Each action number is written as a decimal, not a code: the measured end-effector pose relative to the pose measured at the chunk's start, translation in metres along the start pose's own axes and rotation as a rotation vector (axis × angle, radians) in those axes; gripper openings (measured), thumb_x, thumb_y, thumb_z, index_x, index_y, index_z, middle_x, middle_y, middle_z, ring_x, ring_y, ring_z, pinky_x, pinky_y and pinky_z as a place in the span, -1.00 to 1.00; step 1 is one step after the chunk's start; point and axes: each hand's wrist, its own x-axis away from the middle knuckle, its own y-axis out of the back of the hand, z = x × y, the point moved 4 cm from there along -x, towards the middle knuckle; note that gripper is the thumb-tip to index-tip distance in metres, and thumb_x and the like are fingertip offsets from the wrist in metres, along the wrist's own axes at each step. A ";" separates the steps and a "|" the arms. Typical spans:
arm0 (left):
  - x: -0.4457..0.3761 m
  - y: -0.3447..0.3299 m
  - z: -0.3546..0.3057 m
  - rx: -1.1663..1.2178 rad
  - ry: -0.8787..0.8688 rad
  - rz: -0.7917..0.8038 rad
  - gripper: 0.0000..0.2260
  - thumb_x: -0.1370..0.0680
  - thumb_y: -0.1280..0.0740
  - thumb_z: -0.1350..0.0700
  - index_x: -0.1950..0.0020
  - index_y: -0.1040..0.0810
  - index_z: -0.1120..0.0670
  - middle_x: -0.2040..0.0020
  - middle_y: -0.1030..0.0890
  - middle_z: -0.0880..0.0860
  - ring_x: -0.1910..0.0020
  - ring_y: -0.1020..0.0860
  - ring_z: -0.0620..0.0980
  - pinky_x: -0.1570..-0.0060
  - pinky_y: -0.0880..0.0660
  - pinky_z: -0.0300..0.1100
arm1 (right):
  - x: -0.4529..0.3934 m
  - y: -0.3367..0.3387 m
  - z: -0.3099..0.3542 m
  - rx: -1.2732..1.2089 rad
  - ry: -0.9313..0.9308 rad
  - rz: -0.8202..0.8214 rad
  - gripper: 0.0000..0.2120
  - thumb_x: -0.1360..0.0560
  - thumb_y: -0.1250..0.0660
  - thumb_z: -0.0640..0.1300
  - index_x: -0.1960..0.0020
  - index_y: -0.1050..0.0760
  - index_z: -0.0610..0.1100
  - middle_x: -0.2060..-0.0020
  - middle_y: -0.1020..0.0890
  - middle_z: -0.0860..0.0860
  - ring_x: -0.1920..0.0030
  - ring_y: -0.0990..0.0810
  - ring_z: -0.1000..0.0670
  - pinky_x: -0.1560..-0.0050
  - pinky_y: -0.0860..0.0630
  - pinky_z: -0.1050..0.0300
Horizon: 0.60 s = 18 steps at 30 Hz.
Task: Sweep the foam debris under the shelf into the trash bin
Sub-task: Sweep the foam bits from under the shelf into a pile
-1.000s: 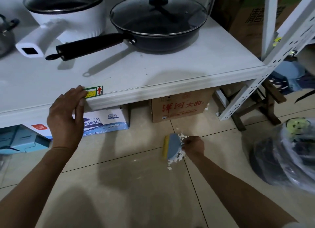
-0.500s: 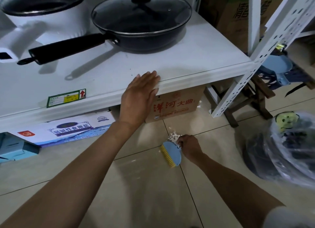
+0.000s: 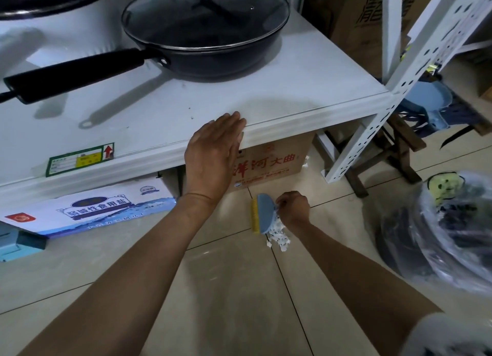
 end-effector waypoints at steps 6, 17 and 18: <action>0.002 -0.002 0.000 -0.008 -0.027 -0.046 -0.76 -0.64 -0.24 0.10 -0.24 -0.60 0.05 -0.24 -0.62 0.01 -0.26 -0.56 -0.05 -0.31 -0.39 -0.21 | -0.009 -0.005 0.002 -0.172 -0.253 -0.098 -0.83 -0.46 -0.33 -0.32 -0.04 -0.59 -0.24 -0.04 -0.68 -0.16 -0.08 -0.65 -0.16 -0.02 -0.56 0.09; 0.002 -0.001 -0.001 -0.010 -0.052 -0.071 -0.78 -0.62 -0.28 0.16 -0.24 -0.61 0.07 -0.23 -0.63 0.01 -0.24 -0.58 -0.04 -0.28 -0.45 -0.16 | 0.034 0.018 -0.044 -0.240 -0.496 -0.169 -0.86 -0.45 -0.35 -0.27 0.04 -0.65 -0.27 0.05 -0.71 -0.22 0.02 -0.69 -0.17 0.11 -0.54 0.13; 0.002 -0.001 -0.001 -0.016 -0.054 -0.061 -0.77 -0.61 -0.29 0.16 -0.24 -0.60 0.07 -0.23 -0.63 0.01 -0.24 -0.58 -0.04 -0.28 -0.45 -0.15 | 0.037 0.021 -0.042 -0.259 -0.489 -0.175 -0.85 -0.45 -0.35 -0.27 0.04 -0.65 -0.26 0.06 -0.71 -0.21 0.03 -0.70 -0.17 0.15 -0.51 0.17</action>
